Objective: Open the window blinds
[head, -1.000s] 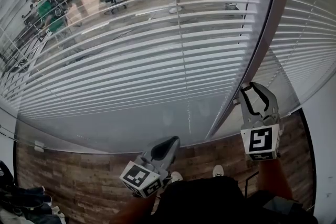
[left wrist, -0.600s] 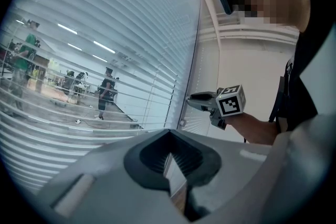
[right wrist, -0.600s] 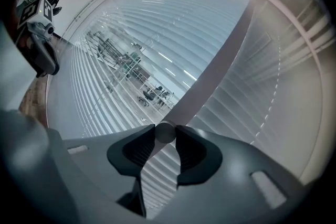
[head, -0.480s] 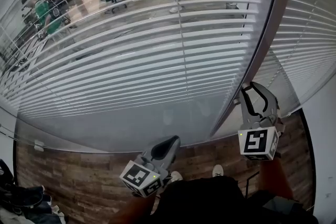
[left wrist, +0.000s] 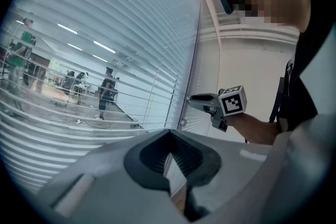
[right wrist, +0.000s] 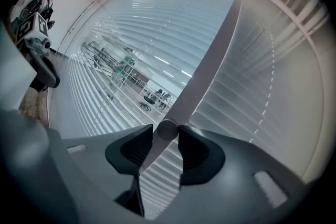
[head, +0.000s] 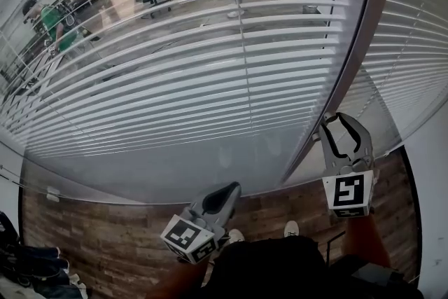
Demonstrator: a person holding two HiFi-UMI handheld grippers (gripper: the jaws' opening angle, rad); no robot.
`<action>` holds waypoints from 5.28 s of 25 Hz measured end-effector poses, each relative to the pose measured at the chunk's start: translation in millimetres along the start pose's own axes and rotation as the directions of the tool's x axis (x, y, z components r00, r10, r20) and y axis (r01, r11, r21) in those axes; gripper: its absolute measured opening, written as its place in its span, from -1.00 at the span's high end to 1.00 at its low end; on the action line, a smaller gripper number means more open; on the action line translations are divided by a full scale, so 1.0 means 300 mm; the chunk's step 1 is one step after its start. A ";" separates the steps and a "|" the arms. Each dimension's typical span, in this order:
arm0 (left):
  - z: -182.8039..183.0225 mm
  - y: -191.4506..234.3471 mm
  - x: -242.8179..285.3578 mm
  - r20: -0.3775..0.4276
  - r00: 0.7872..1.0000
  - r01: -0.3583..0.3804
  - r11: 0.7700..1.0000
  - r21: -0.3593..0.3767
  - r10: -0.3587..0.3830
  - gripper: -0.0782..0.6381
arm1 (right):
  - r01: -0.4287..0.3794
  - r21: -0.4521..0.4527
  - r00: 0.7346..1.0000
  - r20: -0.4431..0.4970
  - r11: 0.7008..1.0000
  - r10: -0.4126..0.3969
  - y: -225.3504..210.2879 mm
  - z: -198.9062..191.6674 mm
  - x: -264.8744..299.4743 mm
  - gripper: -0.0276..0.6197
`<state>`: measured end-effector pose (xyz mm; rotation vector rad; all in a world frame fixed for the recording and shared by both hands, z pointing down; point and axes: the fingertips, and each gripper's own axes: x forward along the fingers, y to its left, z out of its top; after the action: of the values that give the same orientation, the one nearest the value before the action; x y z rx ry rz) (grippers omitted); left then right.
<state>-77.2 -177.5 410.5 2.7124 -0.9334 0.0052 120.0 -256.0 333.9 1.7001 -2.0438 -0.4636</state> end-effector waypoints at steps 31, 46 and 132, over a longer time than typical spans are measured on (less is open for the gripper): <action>0.018 -0.028 -0.033 0.001 1.000 -0.012 1.000 0.005 0.012 0.78 | -0.166 0.624 0.986 0.120 0.763 0.117 -0.042 0.001 -0.012 0.44; -0.093 -0.003 -0.089 -0.015 1.000 -0.004 1.000 0.031 0.004 0.78 | -0.133 0.468 0.991 0.076 0.874 0.110 0.061 -0.044 -0.038 0.45; -0.008 -0.365 -0.374 0.019 0.990 -0.140 0.989 -0.055 0.141 0.78 | -0.481 0.618 0.872 0.266 0.622 0.411 0.332 0.000 -0.604 0.84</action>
<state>-99.9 -26.6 374.7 2.5978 -1.1131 -0.0230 63.8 -59.2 363.8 1.3957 -2.8185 0.4369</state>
